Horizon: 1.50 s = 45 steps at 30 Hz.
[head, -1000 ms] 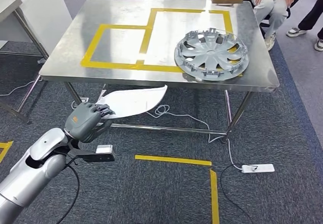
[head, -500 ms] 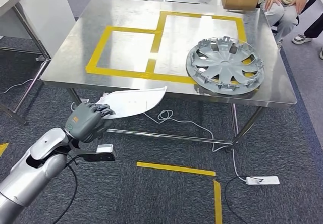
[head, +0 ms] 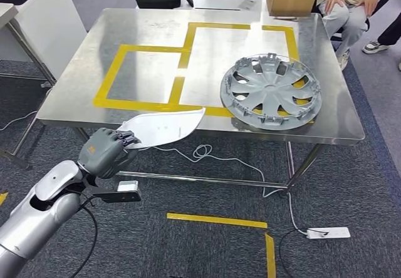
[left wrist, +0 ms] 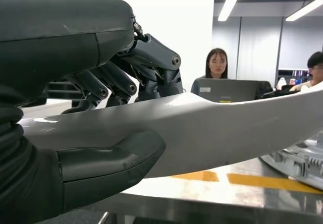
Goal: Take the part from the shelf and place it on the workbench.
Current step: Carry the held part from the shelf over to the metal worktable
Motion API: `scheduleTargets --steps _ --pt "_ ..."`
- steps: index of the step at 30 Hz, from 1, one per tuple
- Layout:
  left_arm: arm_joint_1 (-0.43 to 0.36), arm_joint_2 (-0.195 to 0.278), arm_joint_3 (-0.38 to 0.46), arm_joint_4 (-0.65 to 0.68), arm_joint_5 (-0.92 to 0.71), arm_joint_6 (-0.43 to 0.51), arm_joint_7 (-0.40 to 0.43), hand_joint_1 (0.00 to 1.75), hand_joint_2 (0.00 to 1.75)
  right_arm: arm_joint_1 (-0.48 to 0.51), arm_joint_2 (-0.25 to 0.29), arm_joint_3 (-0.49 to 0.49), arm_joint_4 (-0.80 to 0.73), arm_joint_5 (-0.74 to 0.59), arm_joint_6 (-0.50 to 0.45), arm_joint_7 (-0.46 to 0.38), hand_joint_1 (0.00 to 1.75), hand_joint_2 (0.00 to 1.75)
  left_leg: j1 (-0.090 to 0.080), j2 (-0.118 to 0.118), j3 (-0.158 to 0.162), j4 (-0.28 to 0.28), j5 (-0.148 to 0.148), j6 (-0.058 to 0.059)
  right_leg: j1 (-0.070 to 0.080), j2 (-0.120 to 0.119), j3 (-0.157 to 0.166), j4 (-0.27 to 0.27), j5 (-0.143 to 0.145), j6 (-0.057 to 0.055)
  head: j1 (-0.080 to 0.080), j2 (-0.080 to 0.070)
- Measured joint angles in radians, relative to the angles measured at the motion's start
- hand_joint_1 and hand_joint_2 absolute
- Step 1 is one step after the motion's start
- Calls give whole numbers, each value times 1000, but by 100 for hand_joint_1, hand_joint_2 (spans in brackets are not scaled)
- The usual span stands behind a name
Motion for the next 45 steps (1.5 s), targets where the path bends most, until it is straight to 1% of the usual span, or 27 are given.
scheduleTargets --steps 1,2,3,4,6,8,9,10,12,13,14,15,17,18,19,22,24,25,27,28,29,30,32,33,34,37,45 --pt "0 0 0 0 0 0 0 175 175 0 0 0 0 0 0 0 0 0 2 1 17 -63 51 -1 -1 1 11 1 -9 3 0 0" --pt "-1 0 0 0 0 0 0 175 175 -1 0 0 0 1 0 1 0 0 1 3 34 -120 89 0 -1 1 21 2 -17 7 1 0" --pt "-2 0 0 0 0 0 0 175 175 -1 1 0 0 1 0 1 0 0 -1 5 48 -170 109 2 0 2 26 4 -25 12 0 0" --pt "-3 0 0 1 0 0 0 175 175 -1 1 0 0 2 0 1 0 0 -4 6 54 -196 117 8 0 2 27 5 -31 19 1 0" --pt "-4 0 1 1 0 0 0 175 175 -2 1 0 0 4 0 1 0 0 -8 5 58 -207 105 22 1 2 24 3 -44 35 0 0" --pt "-5 0 2 1 0 0 0 175 175 -3 1 0 0 5 -1 0 0 0 -5 4 69 -212 106 35 0 -1 24 11 -60 48 1 0" --pt "-7 -1 3 0 0 1 0 175 175 -4 1 0 0 5 -1 0 0 0 -3 4 75 -216 103 41 -1 -2 10 43 -78 53 2 0" --pt "-8 -1 4 0 0 1 0 175 175 -5 1 0 0 5 -1 -1 0 0 -2 4 82 -219 100 46 -2 -2 -18 98 -103 58 3 0" --pt "-8 -2 4 0 0 0 0 175 175 -4 1 0 0 5 -1 -1 0 0 -4 4 92 -219 88 53 -2 -3 -107 243 -155 64 3 0" --pt "-7 -3 4 0 0 0 0 175 175 -3 1 0 0 4 -1 -1 0 0 -4 4 98 -219 81 54 -2 -3 -145 292 -160 66 3 0" --pt "-5 -3 4 0 0 0 0 175 175 -2 1 0 0 4 -1 -1 0 0 -5 3 107 -218 74 54 -2 -3 -166 306 -143 66 3 0" --pt "-5 -3 4 0 0 0 0 175 175 -1 1 0 0 4 -1 -1 0 0 -5 2 118 -218 65 52 -2 -3 -168 277 -103 64 3 0" --pt "-4 -4 4 1 0 0 0 175 175 -1 1 0 0 4 -1 0 0 0 -5 1 142 -218 45 47 -1 -2 -130 150 -2 56 3 0" --pt "-4 -5 4 1 0 1 0 175 175 0 1 0 0 4 -1 0 0 0 -7 0 150 -217 37 43 1 -2 -109 95 30 50 3 0" --pt "-4 -5 4 1 0 1 0 175 175 -1 1 0 1 4 -1 1 0 0 -8 -1 153 -216 31 39 3 -2 -93 60 41 43 4 0" --pt "-1 -5 4 1 1 2 0 175 175 -2 1 0 1 5 -1 2 0 0 -10 -1 154 -217 20 25 2 0 -77 36 24 24 6 0" --pt "-3 -5 5 1 1 4 0 175 175 -2 1 0 1 6 -1 2 0 0 -10 1 146 -187 -2 15 -3 1 -64 27 18 15 3 0" --pt "-4 -5 5 1 1 6 0 175 175 -2 1 0 1 7 -1 2 0 0 -9 2 125 -142 -24 10 -5 0 -56 23 16 11 1 0" --pt "-2 -5 5 2 1 8 0 175 175 -2 1 0 1 8 -1 2 0 0 -7 2 52 -7 -72 4 -5 0 -45 22 8 5 0 0" --pt "0 -5 5 2 1 8 0 175 175 -2 1 0 1 8 -1 2 0 0 -7 2 18 48 -81 2 -5 1 -40 22 4 3 0 0" --pt "2 -4 5 2 1 8 -1 175 175 -1 1 0 1 8 -1 2 0 0 -6 2 -4 71 -70 1 -4 2 -34 22 -1 3 0 0" --pt "3 -4 5 3 1 9 -1 175 175 -1 1 0 1 8 0 2 0 0 -6 2 -7 55 -37 2 -4 3 -26 22 -6 4 0 0" --pt "3 -4 5 3 1 9 -1 175 175 -2 1 0 1 8 0 2 0 0 -7 2 29 -60 55 9 -4 5 -10 23 -17 8 1 0" --pt "2 -3 6 3 1 10 -1 175 175 -3 2 0 1 8 0 2 0 0 -10 2 49 -117 88 14 -3 6 -5 24 -22 12 2 0" --pt "0 -3 6 3 1 11 -1 175 175 -4 2 0 2 8 0 2 0 0 -12 3 65 -161 102 19 -2 6 -5 26 -26 16 3 0" --pt "-1 -2 7 3 3 10 -3 175 175 -5 2 0 2 9 0 2 0 0 -14 1 76 -199 90 19 1 5 -16 32 -28 21 6 0" --pt "-1 0 8 3 6 10 -7 175 175 -6 3 0 2 10 0 2 0 0 -16 0 75 -199 88 24 -1 3 -13 21 -23 29 6 0"
